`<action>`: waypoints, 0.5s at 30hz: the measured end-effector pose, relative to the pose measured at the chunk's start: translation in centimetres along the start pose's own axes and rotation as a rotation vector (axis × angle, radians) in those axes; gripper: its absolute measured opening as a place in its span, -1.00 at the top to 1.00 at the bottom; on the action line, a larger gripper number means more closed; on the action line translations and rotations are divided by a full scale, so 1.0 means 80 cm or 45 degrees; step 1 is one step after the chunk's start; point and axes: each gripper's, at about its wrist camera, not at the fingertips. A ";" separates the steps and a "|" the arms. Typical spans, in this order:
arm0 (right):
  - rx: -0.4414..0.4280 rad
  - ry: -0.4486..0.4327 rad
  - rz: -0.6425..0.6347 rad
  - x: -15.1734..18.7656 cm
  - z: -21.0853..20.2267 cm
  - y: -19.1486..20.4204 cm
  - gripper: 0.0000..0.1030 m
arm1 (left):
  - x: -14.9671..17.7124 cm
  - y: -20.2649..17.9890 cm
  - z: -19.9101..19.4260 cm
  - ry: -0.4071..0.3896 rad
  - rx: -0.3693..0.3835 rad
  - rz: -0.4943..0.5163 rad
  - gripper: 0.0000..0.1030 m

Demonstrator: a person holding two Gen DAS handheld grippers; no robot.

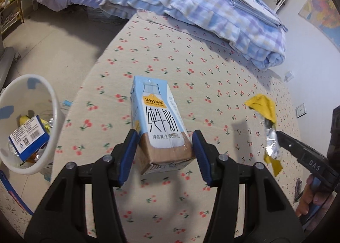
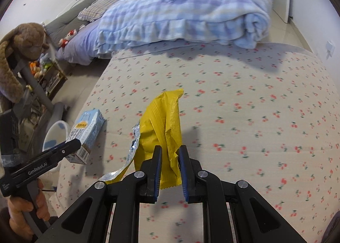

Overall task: Collect trash
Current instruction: 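Carry the carton with the left tool and wrapper with the right tool, drop into bin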

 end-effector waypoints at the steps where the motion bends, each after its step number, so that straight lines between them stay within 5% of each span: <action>1: -0.005 0.004 -0.016 0.000 0.002 0.010 0.67 | 0.001 0.006 -0.002 -0.004 0.013 -0.014 -0.05; 3: -0.013 0.010 -0.037 0.001 0.005 0.025 0.67 | 0.002 0.018 -0.008 -0.016 0.028 -0.036 -0.03; 4: -0.021 0.013 -0.047 0.001 0.007 0.036 0.67 | 0.003 0.024 -0.012 -0.026 0.026 -0.040 0.20; 5: -0.024 0.014 -0.053 0.001 0.007 0.041 0.67 | 0.003 0.031 -0.016 -0.038 0.026 -0.040 0.82; 6: -0.029 0.014 -0.060 0.000 0.008 0.048 0.67 | 0.002 0.037 -0.017 -0.030 0.040 -0.046 0.96; 13: -0.057 0.025 -0.119 -0.002 0.019 0.099 0.67 | 0.000 0.077 -0.022 0.019 0.094 -0.107 0.94; 14: -0.058 0.025 -0.123 -0.002 0.019 0.102 0.67 | -0.001 0.075 -0.024 0.015 0.083 -0.097 0.82; 15: -0.055 0.022 -0.127 -0.003 0.020 0.105 0.67 | 0.000 0.073 -0.028 0.009 0.079 -0.083 0.45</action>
Point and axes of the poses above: each gripper's, at about its wrist camera, not at the fingertips, and z roughly the way its jaws point, y to its left, x to its underside, and after that the axes turned 8 degrees about x, right-handed
